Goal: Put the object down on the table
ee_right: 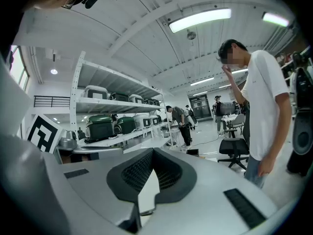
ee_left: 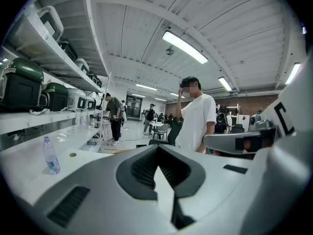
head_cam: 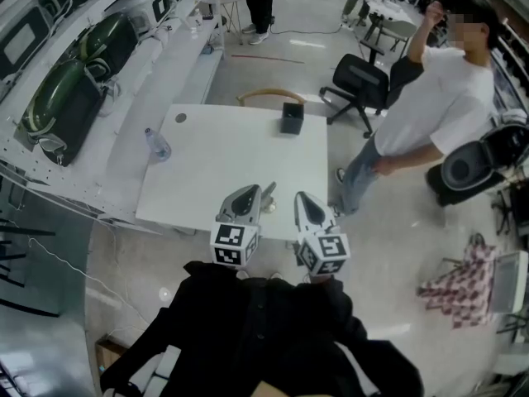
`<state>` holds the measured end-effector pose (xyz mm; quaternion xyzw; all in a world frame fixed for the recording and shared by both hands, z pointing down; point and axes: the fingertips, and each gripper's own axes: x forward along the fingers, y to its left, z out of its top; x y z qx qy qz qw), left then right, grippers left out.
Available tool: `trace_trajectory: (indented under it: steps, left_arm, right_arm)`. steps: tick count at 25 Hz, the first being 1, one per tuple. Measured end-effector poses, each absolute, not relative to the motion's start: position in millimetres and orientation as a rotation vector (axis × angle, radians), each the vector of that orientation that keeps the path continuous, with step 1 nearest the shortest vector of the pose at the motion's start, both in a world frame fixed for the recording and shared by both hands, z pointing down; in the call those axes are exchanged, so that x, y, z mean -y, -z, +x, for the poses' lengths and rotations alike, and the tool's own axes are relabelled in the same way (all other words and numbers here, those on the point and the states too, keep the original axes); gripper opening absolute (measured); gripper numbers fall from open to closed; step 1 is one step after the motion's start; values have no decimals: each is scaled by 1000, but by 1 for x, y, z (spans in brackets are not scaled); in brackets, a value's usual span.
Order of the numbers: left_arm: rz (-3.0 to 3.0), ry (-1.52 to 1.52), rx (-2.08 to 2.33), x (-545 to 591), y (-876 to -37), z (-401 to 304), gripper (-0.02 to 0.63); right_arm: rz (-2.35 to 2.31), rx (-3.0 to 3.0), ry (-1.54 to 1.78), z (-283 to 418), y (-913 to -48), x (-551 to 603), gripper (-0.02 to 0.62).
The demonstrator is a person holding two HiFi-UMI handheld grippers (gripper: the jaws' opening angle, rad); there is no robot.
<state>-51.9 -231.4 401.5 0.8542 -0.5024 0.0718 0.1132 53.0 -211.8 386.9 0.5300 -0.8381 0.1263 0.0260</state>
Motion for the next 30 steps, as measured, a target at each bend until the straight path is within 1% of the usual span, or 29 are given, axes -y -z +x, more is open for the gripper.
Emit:
trace_trajectory:
  steps: [11,30]
  left_arm:
    - [2551,-134,1488,227,-382,-54,2]
    - [2579,-103,1500,230,-369,-50,3]
  right_arm:
    - [1687,2611,-319,62,-366,224,2]
    - [1664,2679,-326,66,-363,237,2]
